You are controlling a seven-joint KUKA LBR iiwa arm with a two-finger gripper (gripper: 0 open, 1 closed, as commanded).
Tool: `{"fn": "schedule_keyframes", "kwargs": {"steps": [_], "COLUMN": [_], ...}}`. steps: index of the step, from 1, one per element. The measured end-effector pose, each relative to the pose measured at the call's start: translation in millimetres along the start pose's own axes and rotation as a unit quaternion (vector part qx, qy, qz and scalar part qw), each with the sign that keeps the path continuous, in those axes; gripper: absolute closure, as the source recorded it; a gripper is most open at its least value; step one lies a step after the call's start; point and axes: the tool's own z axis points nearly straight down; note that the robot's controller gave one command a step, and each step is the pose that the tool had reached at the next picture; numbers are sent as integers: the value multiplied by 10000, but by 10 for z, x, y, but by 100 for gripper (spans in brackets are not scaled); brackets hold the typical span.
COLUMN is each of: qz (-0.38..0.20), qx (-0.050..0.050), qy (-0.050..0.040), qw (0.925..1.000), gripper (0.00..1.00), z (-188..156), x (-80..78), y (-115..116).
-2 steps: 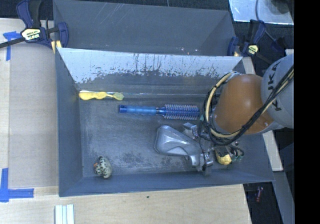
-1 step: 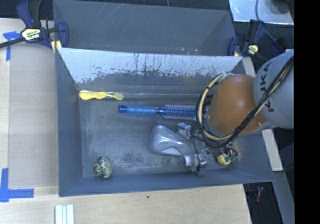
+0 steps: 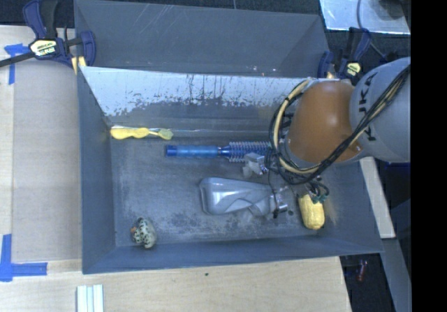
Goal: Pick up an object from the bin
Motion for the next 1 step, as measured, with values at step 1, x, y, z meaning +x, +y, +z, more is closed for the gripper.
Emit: {"fn": "schedule_keyframes", "kwargs": {"steps": [1], "qz": [128], "qx": [-11], "qy": [12], "qw": [9999], "gripper": [100], "z": [-37], "x": [295], "y": [230]}}
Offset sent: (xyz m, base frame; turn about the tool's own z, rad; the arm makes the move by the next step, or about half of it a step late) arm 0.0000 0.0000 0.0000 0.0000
